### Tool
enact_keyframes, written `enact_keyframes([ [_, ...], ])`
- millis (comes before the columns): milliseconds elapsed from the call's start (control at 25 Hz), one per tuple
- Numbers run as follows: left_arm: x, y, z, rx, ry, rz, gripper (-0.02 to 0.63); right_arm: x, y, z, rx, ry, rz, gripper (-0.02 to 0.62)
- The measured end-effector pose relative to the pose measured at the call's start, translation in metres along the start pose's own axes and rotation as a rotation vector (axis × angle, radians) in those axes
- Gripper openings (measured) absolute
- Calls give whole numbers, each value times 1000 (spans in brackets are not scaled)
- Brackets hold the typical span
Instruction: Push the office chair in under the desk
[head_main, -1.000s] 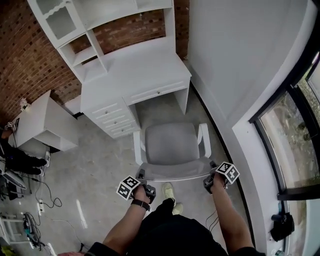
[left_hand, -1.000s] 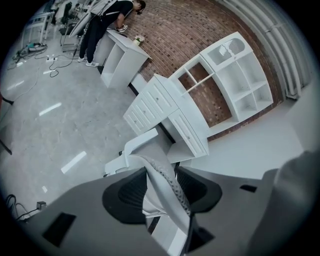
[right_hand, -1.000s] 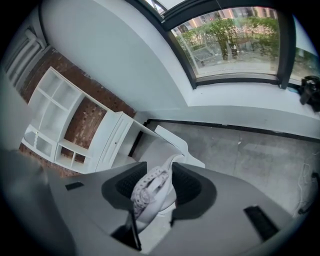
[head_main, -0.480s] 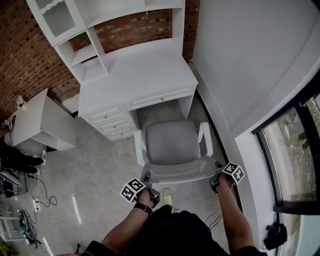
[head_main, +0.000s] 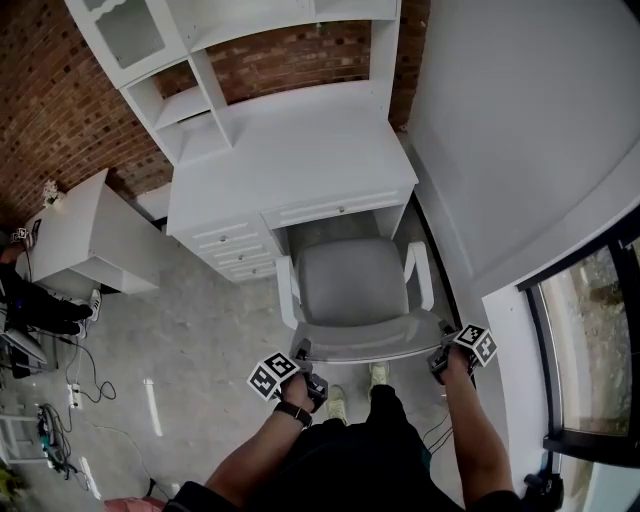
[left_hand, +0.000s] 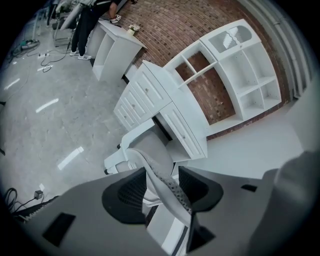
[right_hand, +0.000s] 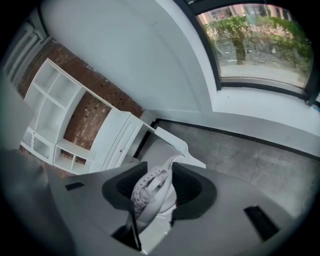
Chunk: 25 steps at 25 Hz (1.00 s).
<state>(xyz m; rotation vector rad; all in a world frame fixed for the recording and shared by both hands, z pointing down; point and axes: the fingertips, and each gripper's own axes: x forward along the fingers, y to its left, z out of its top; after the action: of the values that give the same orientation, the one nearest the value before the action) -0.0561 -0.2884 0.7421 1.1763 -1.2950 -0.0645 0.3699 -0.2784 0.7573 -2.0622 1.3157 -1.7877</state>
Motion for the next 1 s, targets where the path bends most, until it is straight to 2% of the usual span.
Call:
enact_keyframes([
  [480,43,-28,33,-64,-25,30,193,63,52,41,-92,74,26,152],
  [1000,75,-52,51,-96,-15,11,190,95,79,69,-127,113,40,155],
])
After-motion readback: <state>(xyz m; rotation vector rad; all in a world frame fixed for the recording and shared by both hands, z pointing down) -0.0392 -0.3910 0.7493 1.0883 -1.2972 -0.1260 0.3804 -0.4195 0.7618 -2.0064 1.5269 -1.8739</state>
